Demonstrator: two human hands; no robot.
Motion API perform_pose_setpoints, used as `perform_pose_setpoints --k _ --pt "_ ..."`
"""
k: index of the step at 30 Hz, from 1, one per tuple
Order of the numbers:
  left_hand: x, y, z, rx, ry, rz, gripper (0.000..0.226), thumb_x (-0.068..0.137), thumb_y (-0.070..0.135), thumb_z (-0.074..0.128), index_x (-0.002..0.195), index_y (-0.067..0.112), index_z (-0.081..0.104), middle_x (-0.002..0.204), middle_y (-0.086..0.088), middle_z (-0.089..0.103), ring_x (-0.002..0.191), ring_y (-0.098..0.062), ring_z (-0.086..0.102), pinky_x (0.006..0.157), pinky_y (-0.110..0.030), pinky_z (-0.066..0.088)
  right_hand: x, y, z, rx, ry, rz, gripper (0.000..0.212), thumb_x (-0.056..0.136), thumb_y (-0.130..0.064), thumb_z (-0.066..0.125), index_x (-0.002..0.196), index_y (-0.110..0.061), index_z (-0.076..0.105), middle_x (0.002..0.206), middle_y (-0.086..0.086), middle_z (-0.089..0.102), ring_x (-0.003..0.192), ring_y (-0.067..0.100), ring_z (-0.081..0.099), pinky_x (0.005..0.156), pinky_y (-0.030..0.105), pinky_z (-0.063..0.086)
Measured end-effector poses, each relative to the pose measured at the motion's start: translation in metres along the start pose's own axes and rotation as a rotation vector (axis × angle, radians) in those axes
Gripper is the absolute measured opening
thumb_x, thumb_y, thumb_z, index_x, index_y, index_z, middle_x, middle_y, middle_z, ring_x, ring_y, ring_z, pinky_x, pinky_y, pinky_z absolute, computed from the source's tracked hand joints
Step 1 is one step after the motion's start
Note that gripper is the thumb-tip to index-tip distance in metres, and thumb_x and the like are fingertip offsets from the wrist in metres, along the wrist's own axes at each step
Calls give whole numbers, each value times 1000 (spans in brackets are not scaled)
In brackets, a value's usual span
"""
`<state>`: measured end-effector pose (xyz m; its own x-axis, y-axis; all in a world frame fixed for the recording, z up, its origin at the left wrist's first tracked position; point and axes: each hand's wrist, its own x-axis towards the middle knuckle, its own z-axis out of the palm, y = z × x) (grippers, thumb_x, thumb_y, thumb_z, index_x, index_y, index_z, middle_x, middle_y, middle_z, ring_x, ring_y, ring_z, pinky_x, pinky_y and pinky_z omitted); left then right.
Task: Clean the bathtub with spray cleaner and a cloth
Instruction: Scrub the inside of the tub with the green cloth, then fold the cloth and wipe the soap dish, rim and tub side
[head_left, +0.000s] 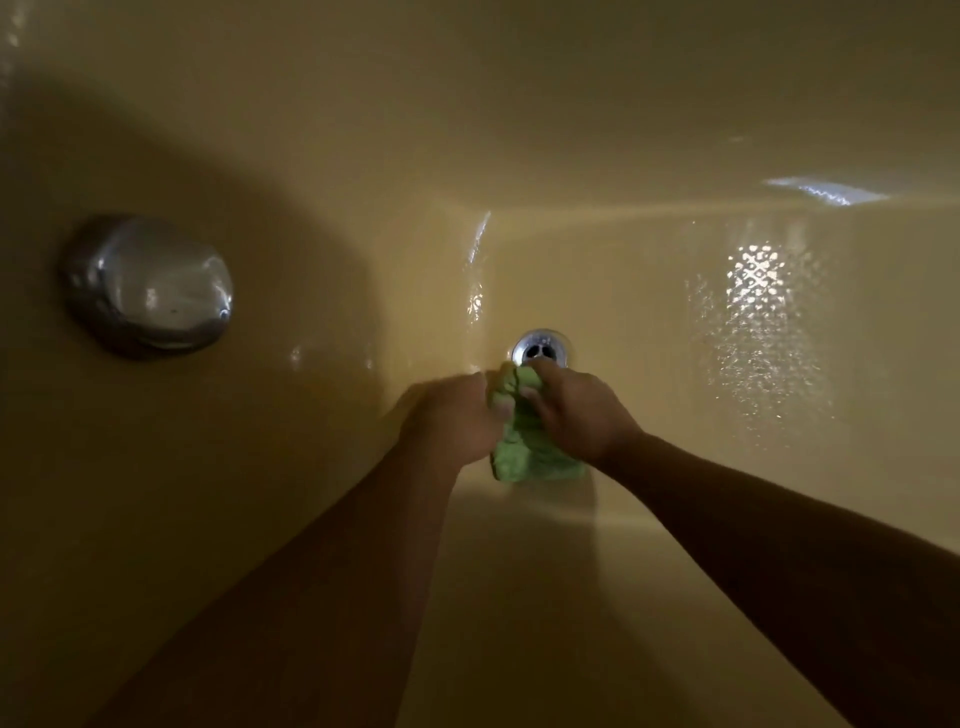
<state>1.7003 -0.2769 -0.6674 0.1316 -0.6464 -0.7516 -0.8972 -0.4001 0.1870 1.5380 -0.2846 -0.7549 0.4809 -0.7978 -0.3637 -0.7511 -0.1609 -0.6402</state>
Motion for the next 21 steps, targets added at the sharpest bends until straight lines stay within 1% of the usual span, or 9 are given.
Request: perform_pose_setpoints --k 1,2,4,6,8,12,15,18,21 --pt "-7 10 -5 -256 17 5 38 107 48 40 128 24 62 122 -3 67 103 -19 58 76 -28 43 -3 -6 -12 113 16 57 30 105 -34 55 130 -16 58 106 12 73 93 37 67 78 44 53" --pt "-14 19 -12 -445 36 13 38 109 47 36 119 25 65 110 -2 68 96 -18 59 71 -27 43 -8 -14 -26 212 22 79 31 106 -36 53 129 -16 59 106 11 72 92 34 68 78 43 54" --pt "-30 36 -24 -646 54 23 39 108 53 34 116 33 67 106 6 67 98 -12 61 81 -30 48 -26 -32 -57 417 20 83 28 107 -37 52 125 -18 62 102 4 70 85 23 67 70 36 56" --pt "-51 53 -36 -763 61 57 34 106 59 38 111 45 69 109 13 70 104 -6 63 93 -33 51 -47 -52 -92 652 3 132 24 108 -37 52 121 -23 65 91 -4 69 70 9 65 55 23 50" --pt "-73 71 -51 -845 89 105 29 104 60 43 100 49 69 105 14 74 101 -3 68 95 -32 54 -67 -73 -131 852 -18 181 23 108 -40 51 120 -31 68 89 0 72 68 8 66 56 24 51" --pt "-123 109 -85 -942 157 205 23 105 55 49 113 47 69 102 17 75 90 -1 72 84 -32 60 -100 -104 -203 1128 14 232 25 107 -40 53 127 -33 67 105 10 77 86 27 73 67 41 57" --pt "-160 133 -112 -885 239 291 20 104 52 52 114 45 68 105 20 71 94 0 70 83 -30 59 -124 -121 -252 1226 35 239 30 108 -39 50 128 -25 68 110 14 76 89 30 71 67 41 54" --pt "-199 158 -142 -792 302 381 20 104 50 53 110 39 68 99 17 70 88 -2 70 74 -27 59 -150 -133 -297 1335 26 245 37 110 -39 45 132 -19 67 119 18 73 93 30 70 65 38 54" --pt "-235 186 -167 -765 359 425 19 104 49 54 99 35 67 90 9 70 78 -6 69 64 -29 56 -183 -146 -337 1394 -31 159 46 108 -46 45 137 -15 62 127 22 68 102 31 69 76 42 52"
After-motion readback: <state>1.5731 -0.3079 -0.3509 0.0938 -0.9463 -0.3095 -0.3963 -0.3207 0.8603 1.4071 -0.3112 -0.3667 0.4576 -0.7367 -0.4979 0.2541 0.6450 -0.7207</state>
